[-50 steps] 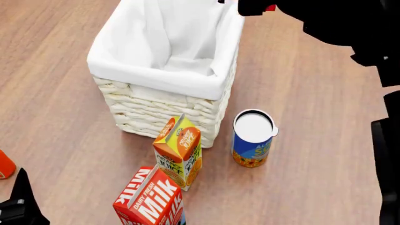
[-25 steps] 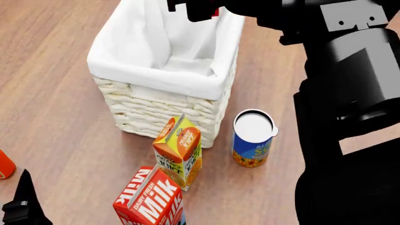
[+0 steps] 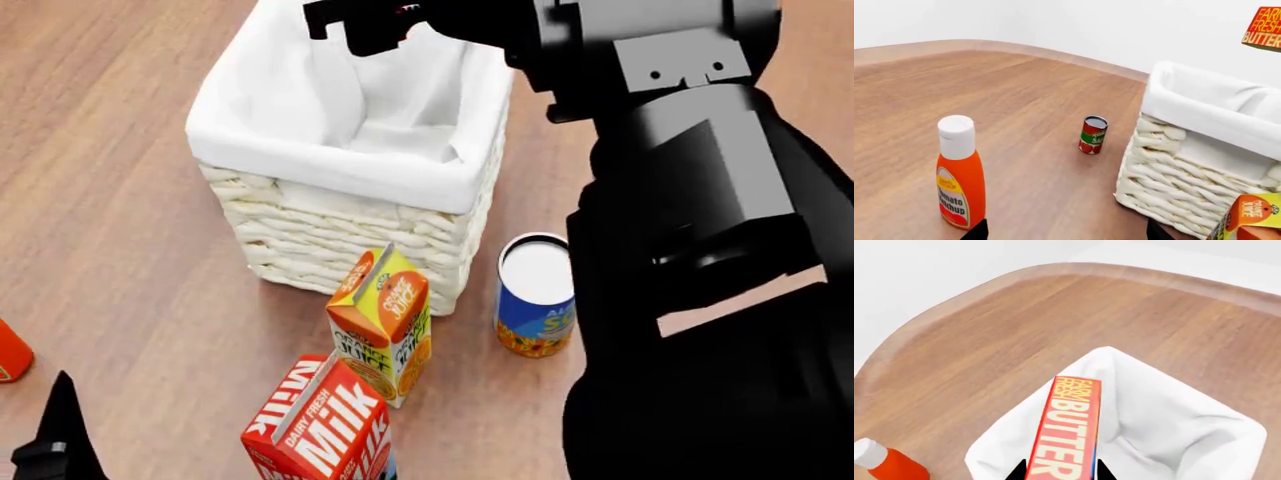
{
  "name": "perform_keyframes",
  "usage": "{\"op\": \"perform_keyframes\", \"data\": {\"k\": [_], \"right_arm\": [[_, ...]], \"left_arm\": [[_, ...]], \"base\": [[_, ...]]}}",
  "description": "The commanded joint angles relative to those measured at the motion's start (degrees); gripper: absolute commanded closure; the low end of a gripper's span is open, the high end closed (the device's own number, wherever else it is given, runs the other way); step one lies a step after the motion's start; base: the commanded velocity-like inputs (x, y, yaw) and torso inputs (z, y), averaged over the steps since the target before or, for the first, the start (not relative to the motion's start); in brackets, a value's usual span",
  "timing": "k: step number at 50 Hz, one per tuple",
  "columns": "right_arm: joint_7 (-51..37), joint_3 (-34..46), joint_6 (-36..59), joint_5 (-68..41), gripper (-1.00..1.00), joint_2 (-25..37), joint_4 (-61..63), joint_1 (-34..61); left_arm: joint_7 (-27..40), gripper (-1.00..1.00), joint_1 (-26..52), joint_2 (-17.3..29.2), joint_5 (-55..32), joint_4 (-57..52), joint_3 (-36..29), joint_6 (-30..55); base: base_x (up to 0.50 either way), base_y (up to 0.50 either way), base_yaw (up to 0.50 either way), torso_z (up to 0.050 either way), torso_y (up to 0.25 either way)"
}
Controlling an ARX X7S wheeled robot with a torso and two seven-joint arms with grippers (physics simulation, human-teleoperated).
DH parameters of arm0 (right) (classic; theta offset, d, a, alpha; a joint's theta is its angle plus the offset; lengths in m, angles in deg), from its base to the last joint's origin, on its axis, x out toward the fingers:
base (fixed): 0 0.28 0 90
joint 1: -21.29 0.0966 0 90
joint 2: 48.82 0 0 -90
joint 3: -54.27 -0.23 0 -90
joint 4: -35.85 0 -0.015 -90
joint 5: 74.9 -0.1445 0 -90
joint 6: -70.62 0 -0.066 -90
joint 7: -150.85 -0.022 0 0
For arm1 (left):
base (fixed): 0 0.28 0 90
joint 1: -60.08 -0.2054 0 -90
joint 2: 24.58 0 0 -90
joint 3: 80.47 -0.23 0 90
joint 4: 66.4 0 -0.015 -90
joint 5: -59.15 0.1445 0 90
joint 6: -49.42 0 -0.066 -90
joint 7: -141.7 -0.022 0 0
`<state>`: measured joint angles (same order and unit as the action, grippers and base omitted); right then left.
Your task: Pick up the butter and put it in the basket.
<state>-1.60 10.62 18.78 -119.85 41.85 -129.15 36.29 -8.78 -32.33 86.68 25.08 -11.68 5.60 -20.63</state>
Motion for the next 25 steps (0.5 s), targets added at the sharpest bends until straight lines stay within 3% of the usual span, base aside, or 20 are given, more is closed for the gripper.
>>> {"op": "perform_keyframes", "data": {"k": [1,5,25], "right_arm": [[-0.7,-8.9,0.1,4.2,1.00,-0.6,0.0,-0.8],[-0.6,-12.8,1.6,8.0,1.00,-0.6,0.0,-1.1],[-1.0,-17.6,8.8,12.6,1.00,-0.6,0.0,-1.1]], "left_arm": [[0.6,-1.00,-0.6,0.1,-0.3,-1.0,-0.3,0.3],[1.0,-1.00,-0.7,0.2,-0.5,-1.5,-0.2,0.5],[2.4,-1.00,-2.8,0.7,-0.4,-4.5,-1.1,1.1]], "base": [[0.00,0.00,0.00,0.000,0.010],[0.00,0.00,0.00,0.000,0.000],[0.00,0.00,0.00,0.001,0.001]]}}
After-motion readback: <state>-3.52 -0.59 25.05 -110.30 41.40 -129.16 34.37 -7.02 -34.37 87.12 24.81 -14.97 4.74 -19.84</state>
